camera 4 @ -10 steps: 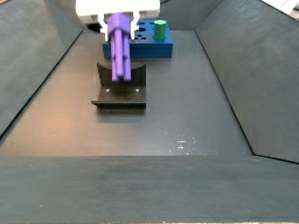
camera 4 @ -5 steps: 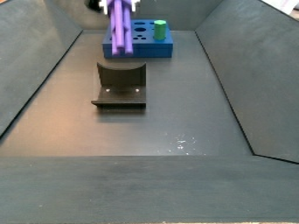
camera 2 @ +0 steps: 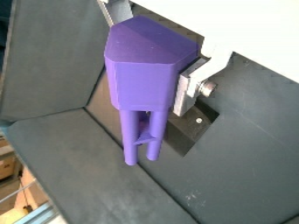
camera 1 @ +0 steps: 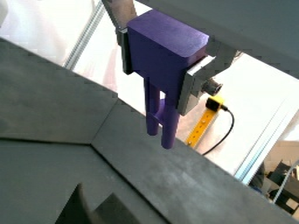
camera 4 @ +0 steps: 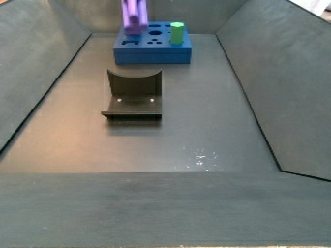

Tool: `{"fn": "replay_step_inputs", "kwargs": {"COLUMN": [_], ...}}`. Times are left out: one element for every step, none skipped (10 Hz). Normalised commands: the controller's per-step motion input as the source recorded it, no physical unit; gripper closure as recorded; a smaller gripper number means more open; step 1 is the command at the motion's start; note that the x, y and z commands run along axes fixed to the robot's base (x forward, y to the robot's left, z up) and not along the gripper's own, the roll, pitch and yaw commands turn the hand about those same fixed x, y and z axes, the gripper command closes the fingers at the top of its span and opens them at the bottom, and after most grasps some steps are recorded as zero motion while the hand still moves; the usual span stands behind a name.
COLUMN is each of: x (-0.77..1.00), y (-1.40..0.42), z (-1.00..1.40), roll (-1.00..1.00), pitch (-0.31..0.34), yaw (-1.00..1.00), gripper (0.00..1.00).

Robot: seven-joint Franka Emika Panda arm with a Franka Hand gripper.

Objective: Pick up the 3 prong object. Move up. Place the 3 prong object on the fixture. Regrasp the 3 prong object. Move to above the board. Insert the 3 prong object.
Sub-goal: Move to above the board.

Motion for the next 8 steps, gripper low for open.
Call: {"fn": "replay_step_inputs", "kwargs": {"x": [0.01,0.01,0.01,-0.85,-0.86,-0.95,-1.00,-0.87], "y": [-0.04,-0.02,-0.02,-1.00,-1.00,-1.00,-0.96,-0.80], "z": [0.59,0.38,0.22,0.46,0.48,0.52,0.47,0.41], "roll": [-0.03,-0.03,-0.04,-1.00,-1.00,-1.00,-1.00,-1.00], "pitch": [0.028,0.022,0.021,-0.072,-0.084,-0.104,-0.118,-0.129], "yaw": [0.12,0.09,0.08,-0.02,-0.02,-0.02,-0.02,-0.02], "gripper": [1.00,1.00,1.00,1.00,1.00,1.00,1.00,1.00]}}
